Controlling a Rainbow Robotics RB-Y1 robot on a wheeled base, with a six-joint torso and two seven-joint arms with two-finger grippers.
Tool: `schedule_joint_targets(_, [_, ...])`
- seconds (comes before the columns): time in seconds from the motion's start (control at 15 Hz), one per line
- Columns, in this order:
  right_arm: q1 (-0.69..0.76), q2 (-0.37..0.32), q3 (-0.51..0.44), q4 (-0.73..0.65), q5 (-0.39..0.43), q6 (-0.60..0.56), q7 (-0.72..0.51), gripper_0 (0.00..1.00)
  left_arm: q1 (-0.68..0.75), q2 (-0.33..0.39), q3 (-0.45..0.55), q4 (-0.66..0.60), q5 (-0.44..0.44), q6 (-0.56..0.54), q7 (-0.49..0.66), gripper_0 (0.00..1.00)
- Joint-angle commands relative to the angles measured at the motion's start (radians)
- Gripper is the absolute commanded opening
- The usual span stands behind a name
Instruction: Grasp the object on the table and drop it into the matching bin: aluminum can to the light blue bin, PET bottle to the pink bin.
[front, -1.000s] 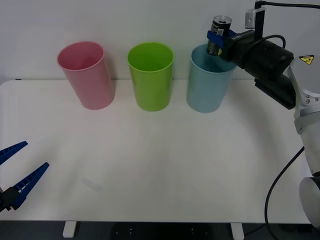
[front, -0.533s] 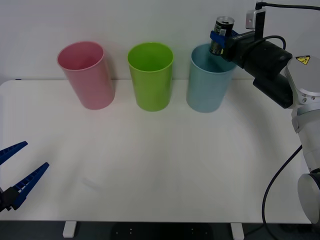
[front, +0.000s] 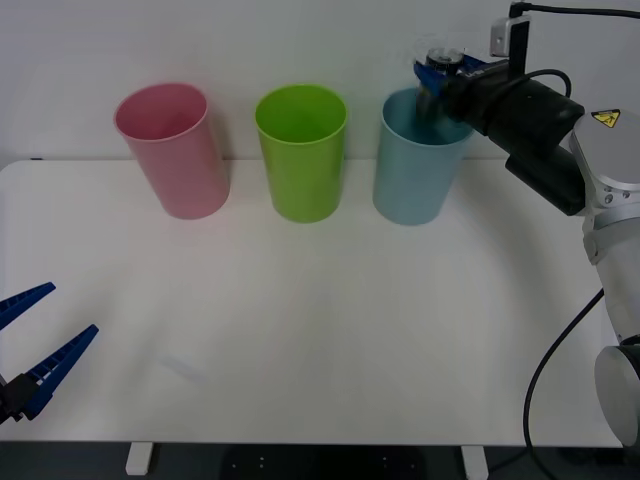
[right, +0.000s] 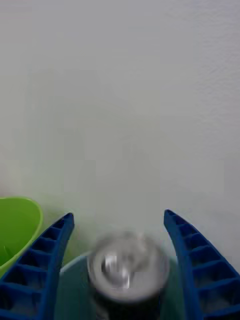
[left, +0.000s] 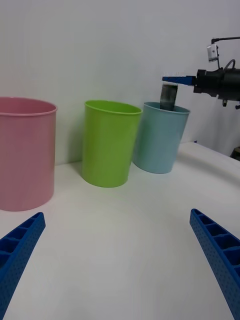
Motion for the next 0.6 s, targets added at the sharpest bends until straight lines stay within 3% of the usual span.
schedule_joint_targets(0.07, [0.001,0.000,0.002,0.000,-0.009,-0.007,0.010,1.00,0.000,0.000,0.000,0.000,0.000,0.000,0.000,1.00])
schedule_joint_targets(0.6, [0.019,-0.001,0.002,-0.020,-0.055,-0.049,0.028,1.00,0.000,0.000,0.000,0.000,0.000,0.000,0.000,1.00])
